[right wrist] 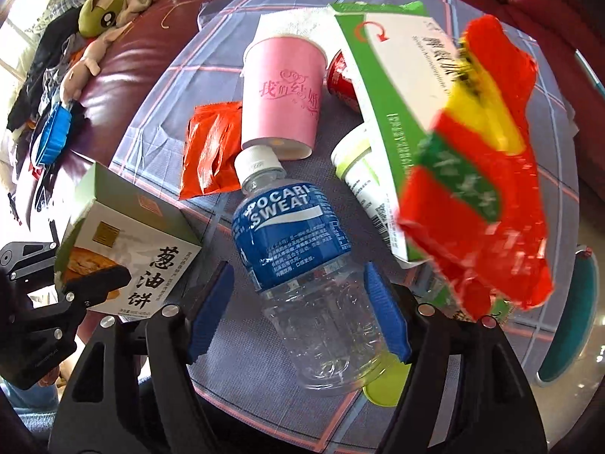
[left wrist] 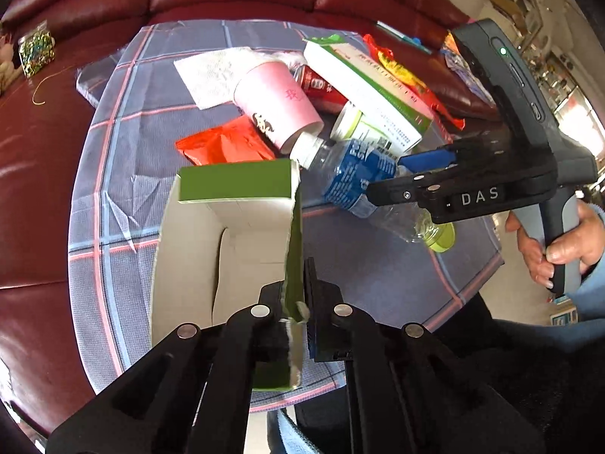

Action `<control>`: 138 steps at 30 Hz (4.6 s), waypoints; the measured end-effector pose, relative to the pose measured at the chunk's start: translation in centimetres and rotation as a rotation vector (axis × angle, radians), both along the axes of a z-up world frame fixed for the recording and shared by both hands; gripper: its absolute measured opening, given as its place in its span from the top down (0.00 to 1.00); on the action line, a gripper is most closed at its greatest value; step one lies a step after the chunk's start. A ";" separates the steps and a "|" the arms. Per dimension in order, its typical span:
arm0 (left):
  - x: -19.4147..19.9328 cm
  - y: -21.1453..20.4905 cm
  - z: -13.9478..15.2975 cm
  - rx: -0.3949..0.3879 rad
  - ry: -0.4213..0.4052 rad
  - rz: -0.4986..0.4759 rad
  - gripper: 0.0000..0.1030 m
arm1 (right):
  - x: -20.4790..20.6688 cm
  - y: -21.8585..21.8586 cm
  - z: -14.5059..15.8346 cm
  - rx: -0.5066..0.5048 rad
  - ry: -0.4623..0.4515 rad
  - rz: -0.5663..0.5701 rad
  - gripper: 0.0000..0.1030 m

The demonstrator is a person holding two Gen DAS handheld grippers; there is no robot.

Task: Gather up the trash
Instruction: 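Lift the pastry box with the left tool while the right tool grasps the Pocari Sweat bottle, then carry box and bottle over the teal bin and open both tools, then bring both tools back over the table, then grasp the green-white medicine box with the left tool while the right tool grasps the red-yellow snack bag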

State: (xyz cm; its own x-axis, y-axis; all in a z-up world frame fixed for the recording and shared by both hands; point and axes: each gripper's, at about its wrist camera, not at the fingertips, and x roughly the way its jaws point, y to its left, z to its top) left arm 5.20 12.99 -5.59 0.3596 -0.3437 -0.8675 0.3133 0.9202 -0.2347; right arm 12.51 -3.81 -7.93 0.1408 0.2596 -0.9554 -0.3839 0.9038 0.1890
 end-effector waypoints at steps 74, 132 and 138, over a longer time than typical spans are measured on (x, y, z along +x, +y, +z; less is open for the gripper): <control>11.7 -48.0 -4.1 0.021 0.135 -0.486 0.29 | -5.8 -49.8 -7.1 0.300 0.017 -1.001 0.40; 12.8 -18.3 3.4 0.142 -0.055 0.224 0.05 | -2.5 -26.3 0.0 0.134 -0.056 -0.575 0.15; 13.7 -19.2 2.6 0.225 -0.063 0.234 0.05 | -1.7 -25.7 -0.5 0.111 -0.048 -0.552 0.15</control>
